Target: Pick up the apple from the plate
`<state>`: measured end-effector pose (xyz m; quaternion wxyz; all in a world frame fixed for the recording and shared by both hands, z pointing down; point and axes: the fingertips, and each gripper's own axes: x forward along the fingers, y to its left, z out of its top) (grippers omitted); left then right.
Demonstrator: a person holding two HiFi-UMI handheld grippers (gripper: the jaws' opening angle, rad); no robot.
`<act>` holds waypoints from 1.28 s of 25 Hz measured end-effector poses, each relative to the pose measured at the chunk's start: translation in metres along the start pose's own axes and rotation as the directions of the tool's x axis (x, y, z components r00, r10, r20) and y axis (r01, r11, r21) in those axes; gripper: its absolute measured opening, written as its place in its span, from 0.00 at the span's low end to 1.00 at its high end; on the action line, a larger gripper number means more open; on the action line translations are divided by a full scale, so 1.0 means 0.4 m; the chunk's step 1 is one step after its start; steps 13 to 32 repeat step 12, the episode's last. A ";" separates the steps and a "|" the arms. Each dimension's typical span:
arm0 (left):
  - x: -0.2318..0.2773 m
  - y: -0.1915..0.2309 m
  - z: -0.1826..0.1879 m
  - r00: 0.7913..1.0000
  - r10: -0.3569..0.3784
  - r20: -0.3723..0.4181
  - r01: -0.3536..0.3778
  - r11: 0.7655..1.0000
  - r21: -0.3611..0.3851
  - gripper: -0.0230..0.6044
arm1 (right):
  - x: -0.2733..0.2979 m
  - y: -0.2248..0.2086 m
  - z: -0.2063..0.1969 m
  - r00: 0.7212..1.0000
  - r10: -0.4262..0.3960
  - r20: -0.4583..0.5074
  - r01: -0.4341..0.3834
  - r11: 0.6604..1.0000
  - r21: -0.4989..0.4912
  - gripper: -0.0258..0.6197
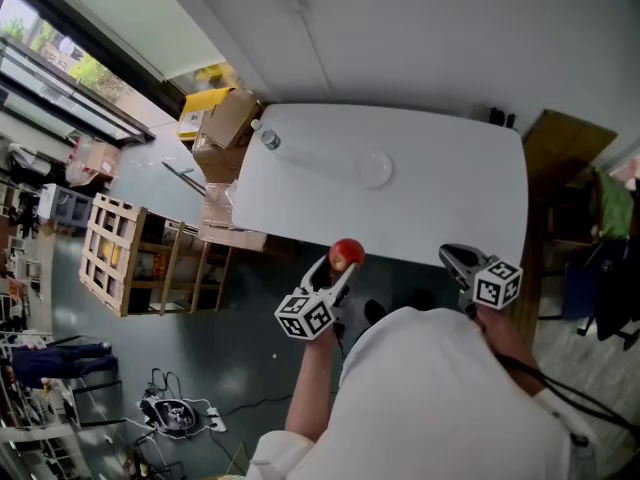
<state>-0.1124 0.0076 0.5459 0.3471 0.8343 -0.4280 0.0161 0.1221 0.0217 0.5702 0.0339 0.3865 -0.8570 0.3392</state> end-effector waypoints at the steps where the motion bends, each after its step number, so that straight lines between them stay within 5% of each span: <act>1: -0.001 0.000 0.001 1.000 0.002 0.002 -0.002 1.000 -0.003 0.56 | 0.001 0.001 0.000 1.000 0.004 -0.002 -0.004 1.000 -0.002 0.11; 32: -0.005 -0.001 -0.011 1.000 0.012 0.010 -0.012 1.000 -0.012 0.56 | -0.006 -0.004 -0.008 1.000 0.013 -0.006 -0.013 1.000 0.005 0.11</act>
